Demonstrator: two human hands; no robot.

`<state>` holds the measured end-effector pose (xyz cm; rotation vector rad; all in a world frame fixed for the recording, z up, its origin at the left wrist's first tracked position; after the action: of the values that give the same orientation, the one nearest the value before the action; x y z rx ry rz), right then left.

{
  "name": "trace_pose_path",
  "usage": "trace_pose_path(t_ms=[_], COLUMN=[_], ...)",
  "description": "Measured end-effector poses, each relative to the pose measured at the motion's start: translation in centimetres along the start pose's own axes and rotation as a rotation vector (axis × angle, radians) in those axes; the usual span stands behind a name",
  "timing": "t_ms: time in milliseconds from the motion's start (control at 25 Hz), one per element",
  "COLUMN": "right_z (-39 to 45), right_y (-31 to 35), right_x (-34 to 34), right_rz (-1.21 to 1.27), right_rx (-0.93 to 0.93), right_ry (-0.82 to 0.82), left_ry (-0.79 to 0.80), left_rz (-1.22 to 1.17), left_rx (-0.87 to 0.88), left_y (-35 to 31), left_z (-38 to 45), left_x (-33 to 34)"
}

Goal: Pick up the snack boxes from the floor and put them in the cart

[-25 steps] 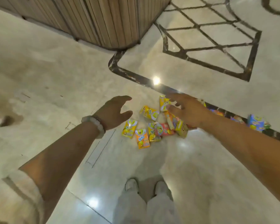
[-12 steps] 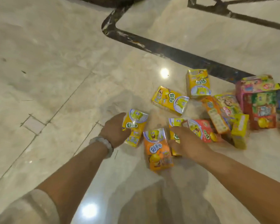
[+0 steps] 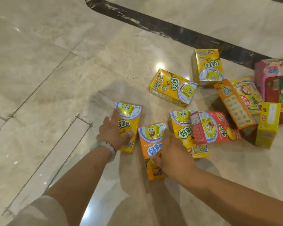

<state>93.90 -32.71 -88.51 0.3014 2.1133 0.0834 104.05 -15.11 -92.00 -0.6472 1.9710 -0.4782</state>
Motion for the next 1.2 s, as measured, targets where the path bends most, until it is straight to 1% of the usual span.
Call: trace_pose_path(t_ms=[120, 200, 280, 360, 480, 600, 680, 760, 800, 840, 920, 1000, 1080, 1200], right_z=[0.5, 0.8, 0.9, 1.1, 1.4, 1.5, 1.3, 1.1, 0.7, 0.1, -1.4, -3.6, -6.6, -11.9], right_y=[0.5, 0.4, 0.4, 0.4, -0.5, -1.1, -1.3, -1.0, -0.8, -0.6, -0.2, 0.1, 0.4, 0.8], right_x=[0.0, 0.0, 0.3, 0.8, 1.4, 1.9, 1.7, 0.9, -0.2, -1.8, -6.4, -12.7, -21.1, -34.9], right_rz=[-0.11, -0.088, -0.036, 0.116, 0.385, 0.574, 0.712, 0.955, 1.102, 1.236, 1.363, 1.405, 1.418, 1.379], right_rx=[0.017, 0.039, 0.048, 0.044, 0.088, 0.148, 0.196, 0.205, 0.209, 0.207, 0.195, 0.158, 0.133, 0.095], right_ry=[-0.018, -0.032, -0.041, -0.043, -0.099, -0.131, -0.066, 0.004, 0.036, 0.057, 0.053, 0.035, -0.01, -0.142], left_ry=[0.074, 0.135, 0.135, 0.084, 0.01, -0.019, -0.002, 0.014, 0.018, 0.018, 0.014, 0.009, 0.007, 0.037], left_rz=[-0.076, -0.08, -0.153, -0.268, -0.427, -0.745, -0.899, -1.002, -1.011, -0.999, -0.947, -0.921, -0.917, -0.953], left_rx=[-0.067, -0.148, -0.175, -0.172, -0.196, -0.228, -0.249, -0.224, -0.198, -0.174, -0.113, -0.048, 0.028, 0.129], left_y=[1.7, 2.9, 3.9, 4.6, 5.2, 5.5, 5.5, 4.1, 2.8, 1.0, -3.5, -8.8, -15.0, -24.6], left_z=[-0.1, -1.4, -2.8, -4.1, -5.4, -6.2, -6.3, -6.6, -6.8, -7.2, -8.4, -9.7, -11.5, -15.5], left_x=[0.3, 0.3, 0.3, 0.2, 0.4, 0.3, -0.2, -1.7, -3.0, -4.6, -8.8, -14.0, -20.3, -29.9])
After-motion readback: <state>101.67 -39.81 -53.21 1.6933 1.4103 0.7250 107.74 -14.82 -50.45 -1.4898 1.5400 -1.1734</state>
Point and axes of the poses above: each hand's wrist, its own z-axis towards the middle knuckle, its own x-axis out of the palm, y = z × x, the point moved 8 cm from there along z, towards the middle knuckle, and after that the axes turned 14 degrees about -z, right-handed, at the moved point
